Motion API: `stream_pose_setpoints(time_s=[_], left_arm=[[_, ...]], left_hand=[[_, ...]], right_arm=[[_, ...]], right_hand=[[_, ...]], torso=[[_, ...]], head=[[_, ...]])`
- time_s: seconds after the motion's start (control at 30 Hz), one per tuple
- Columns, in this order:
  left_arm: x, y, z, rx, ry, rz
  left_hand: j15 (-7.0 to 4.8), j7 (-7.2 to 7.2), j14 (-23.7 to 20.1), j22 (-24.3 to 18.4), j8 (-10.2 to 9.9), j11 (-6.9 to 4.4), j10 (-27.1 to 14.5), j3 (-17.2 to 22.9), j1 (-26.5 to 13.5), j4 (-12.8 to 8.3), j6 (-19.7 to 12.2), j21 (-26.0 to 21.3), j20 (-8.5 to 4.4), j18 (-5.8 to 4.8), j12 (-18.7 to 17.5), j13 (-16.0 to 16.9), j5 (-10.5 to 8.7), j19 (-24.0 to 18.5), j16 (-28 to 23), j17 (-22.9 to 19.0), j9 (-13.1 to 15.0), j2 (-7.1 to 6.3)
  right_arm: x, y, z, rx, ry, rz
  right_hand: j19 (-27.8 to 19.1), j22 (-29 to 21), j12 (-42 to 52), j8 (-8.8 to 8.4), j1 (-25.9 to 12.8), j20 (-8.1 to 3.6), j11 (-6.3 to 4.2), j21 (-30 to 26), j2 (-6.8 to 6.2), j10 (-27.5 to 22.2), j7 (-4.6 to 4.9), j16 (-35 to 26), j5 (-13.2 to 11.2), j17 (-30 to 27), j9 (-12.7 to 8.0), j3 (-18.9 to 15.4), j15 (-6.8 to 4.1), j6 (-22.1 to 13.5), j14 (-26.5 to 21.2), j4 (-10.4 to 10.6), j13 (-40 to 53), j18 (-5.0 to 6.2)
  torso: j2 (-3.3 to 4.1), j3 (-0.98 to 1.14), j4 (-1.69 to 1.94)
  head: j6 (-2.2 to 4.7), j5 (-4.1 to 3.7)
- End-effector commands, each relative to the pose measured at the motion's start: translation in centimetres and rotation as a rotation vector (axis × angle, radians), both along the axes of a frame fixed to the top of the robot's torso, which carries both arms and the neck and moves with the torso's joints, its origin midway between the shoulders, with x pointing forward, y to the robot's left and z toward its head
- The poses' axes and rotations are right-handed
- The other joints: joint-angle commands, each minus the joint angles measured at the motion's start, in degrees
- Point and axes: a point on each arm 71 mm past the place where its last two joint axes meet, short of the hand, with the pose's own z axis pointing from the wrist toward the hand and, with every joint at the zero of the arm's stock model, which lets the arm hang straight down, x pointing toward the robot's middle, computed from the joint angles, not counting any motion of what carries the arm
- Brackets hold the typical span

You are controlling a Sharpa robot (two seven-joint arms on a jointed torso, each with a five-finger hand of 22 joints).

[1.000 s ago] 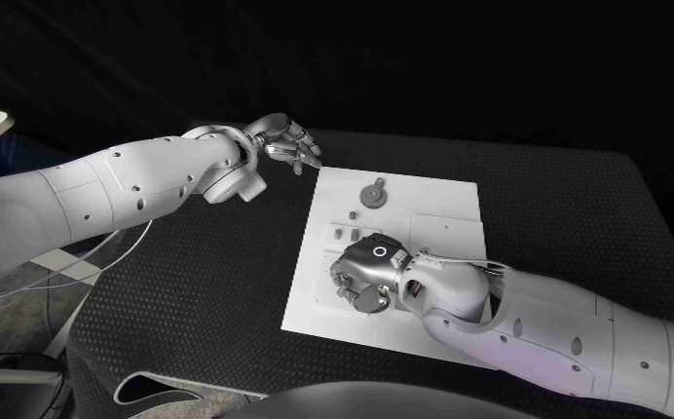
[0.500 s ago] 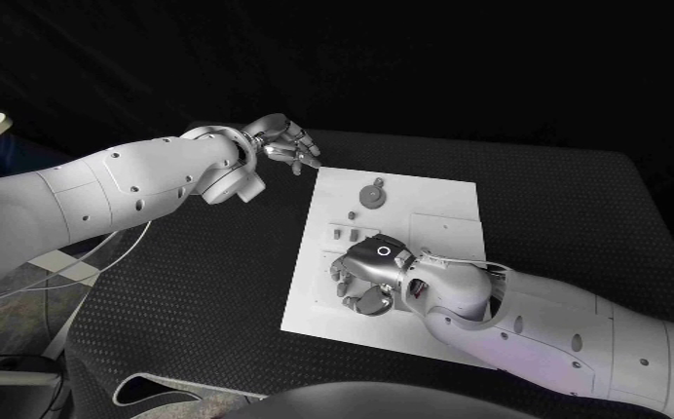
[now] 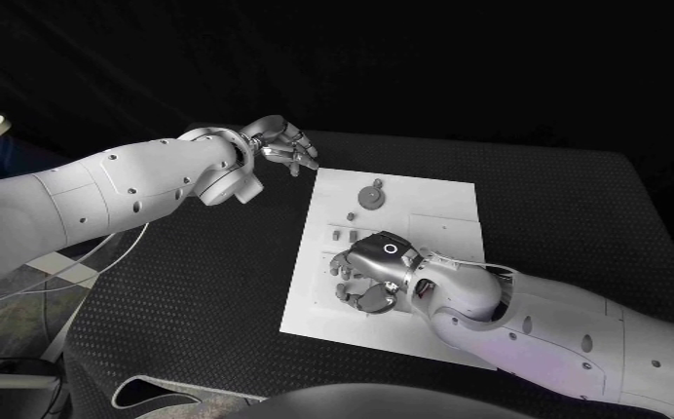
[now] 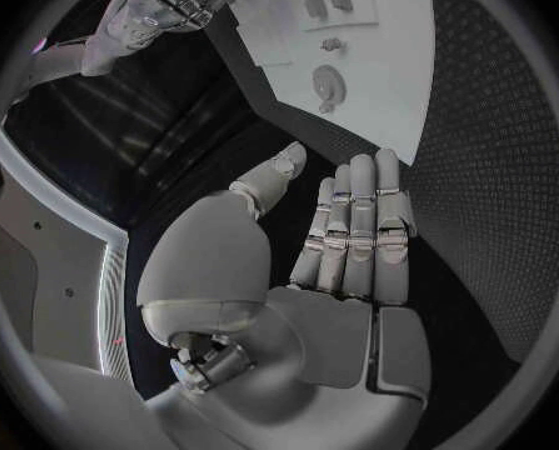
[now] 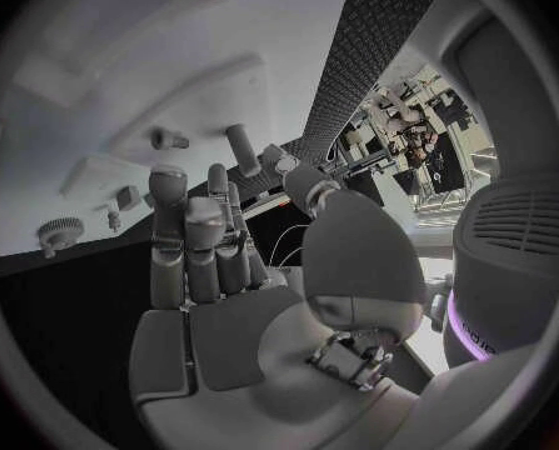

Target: Assemble the parts on the task board

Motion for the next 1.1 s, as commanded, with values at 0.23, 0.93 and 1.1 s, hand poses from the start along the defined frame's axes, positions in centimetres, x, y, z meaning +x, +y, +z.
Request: stream_pose_setpoints(time_s=[0.23, 0.93, 1.1], left_arm=[[0.0, 0.0, 0.0, -0.006, 0.007, -0.004], [0.1, 0.1, 0.0, -0.006, 0.004, -0.001], [0.1, 0.1, 0.0, -0.006, 0.002, -0.001]], left_hand=[[0.02, 0.12, -0.5, -0.1, 0.1, 0.06, -0.5, -0.3, 0.0, 0.1, -0.4, -0.1, -0.13, 0.90, 0.2, 0.1, 0.22, -0.3, 0.3, -0.1, 0.1, 0.50], [0.01, 0.12, -0.5, -0.1, 0.2, 0.06, -0.5, -0.3, 0.1, 0.1, -0.4, -0.1, -0.13, 0.91, 0.2, 0.1, 0.23, -0.3, 0.3, -0.1, 0.1, 0.50], [0.01, 0.12, -0.5, -0.1, 0.2, 0.05, -0.5, -0.3, 0.1, 0.1, -0.4, -0.1, -0.13, 0.91, 0.2, 0.1, 0.23, -0.3, 0.4, -0.1, 0.1, 0.50]], right_arm=[[0.0, -0.9, 1.9, 0.131, -0.007, -0.009], [2.0, -4.3, 2.8, 0.044, -0.035, -0.071], [2.6, -4.9, 2.2, -0.006, -0.017, -0.089]], right_hand=[[0.3, 1.2, 0.2, 0.12, 0.6, -0.65, -0.37, 0.1, -0.11, 0.3, -0.10, 0.3, 0.0, 0.0, 0.0, -0.1, 0.00, 0.2, 0.2, 0.4, 0.1, 5.69], [0.0, 1.3, 0.5, 0.91, 4.8, -0.60, -0.64, 0.3, 2.95, 1.2, -0.45, 0.6, 0.0, -0.1, 0.1, -0.2, -0.25, 0.9, -0.1, -3.2, 0.3, 5.69], [-0.1, 1.2, 1.5, 1.50, 4.1, -0.39, -1.27, 0.3, 2.97, 3.0, -0.86, 0.5, 0.1, -0.3, 0.2, -0.7, -0.85, 1.9, -0.1, -3.2, 1.1, 5.69]], torso=[[-0.04, 0.02, -0.07], [0.00, -0.04, 0.05], [-0.01, -0.11, 0.03]], head=[[0.34, -0.23], [1.06, -0.82], [1.11, -0.90]])
